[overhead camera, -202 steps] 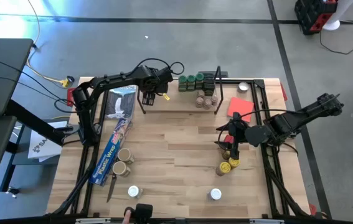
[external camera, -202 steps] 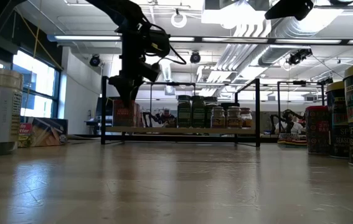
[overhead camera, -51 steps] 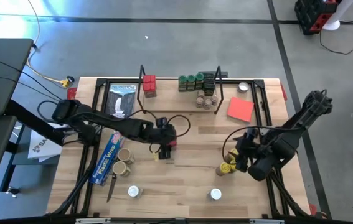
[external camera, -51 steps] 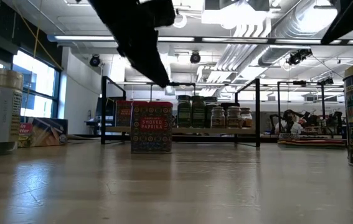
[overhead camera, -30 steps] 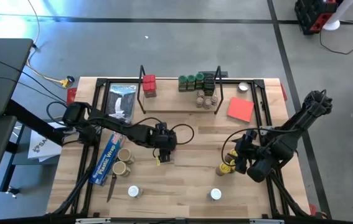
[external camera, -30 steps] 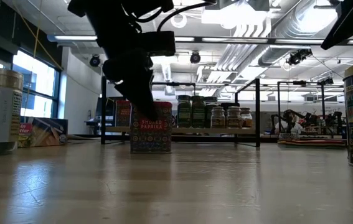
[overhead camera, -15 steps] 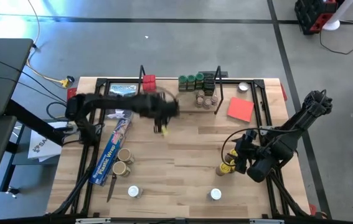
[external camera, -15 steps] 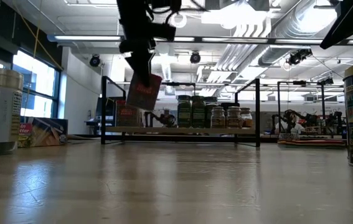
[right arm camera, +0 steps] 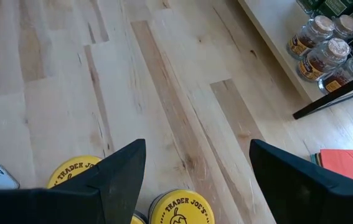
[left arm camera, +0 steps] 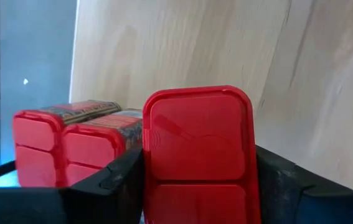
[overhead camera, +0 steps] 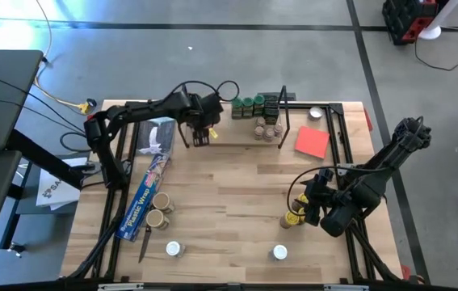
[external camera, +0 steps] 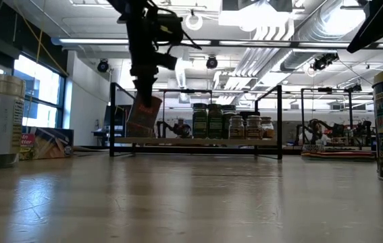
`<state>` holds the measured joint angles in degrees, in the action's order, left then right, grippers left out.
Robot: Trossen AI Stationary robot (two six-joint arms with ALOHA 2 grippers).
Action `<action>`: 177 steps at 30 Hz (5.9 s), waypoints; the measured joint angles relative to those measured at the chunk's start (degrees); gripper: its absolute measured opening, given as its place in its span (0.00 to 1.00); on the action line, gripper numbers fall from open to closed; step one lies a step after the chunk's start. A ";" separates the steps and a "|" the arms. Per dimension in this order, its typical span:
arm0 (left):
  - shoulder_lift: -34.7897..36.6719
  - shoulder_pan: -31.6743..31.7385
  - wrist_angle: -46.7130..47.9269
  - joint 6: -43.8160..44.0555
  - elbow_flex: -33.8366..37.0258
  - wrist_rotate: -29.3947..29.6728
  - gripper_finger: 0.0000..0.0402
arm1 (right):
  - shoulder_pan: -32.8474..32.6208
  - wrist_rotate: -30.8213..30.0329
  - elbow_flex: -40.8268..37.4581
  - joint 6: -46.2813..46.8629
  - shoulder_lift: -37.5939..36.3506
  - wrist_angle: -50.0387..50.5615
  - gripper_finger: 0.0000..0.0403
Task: Shelf spices
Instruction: Put the red seasoning can on the shelf aligned with the red seasoning can, then put the white seasoning bottle on the shelf
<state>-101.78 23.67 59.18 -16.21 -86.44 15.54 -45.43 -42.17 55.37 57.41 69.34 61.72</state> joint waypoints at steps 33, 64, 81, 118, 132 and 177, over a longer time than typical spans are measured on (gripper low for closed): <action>0.86 -1.19 0.56 -5.31 3.75 15.40 0.64 | 0.02 0.02 0.02 -0.46 0.02 -0.05 0.70; 7.52 -42.61 -5.13 34.37 0.69 29.41 0.60 | 0.84 10.29 0.04 -26.35 0.34 -26.44 0.70; 7.50 -54.00 -10.46 51.09 6.96 41.77 0.60 | 0.92 31.37 0.07 -33.44 17.62 -42.98 0.70; 7.50 -53.32 -11.04 50.51 6.92 40.52 0.60 | 19.38 32.87 0.07 -70.91 22.27 -46.89 0.57; 7.50 -53.34 -11.01 50.51 6.90 36.46 0.60 | 26.95 35.18 0.04 -75.72 20.91 -53.47 0.57; 6.92 -49.69 -22.32 20.56 6.85 13.19 0.60 | 24.80 31.04 0.08 -58.06 4.81 -43.21 0.76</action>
<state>-94.85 -26.03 36.85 4.35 -79.59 28.73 -20.63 -11.14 55.45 -0.65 74.15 18.51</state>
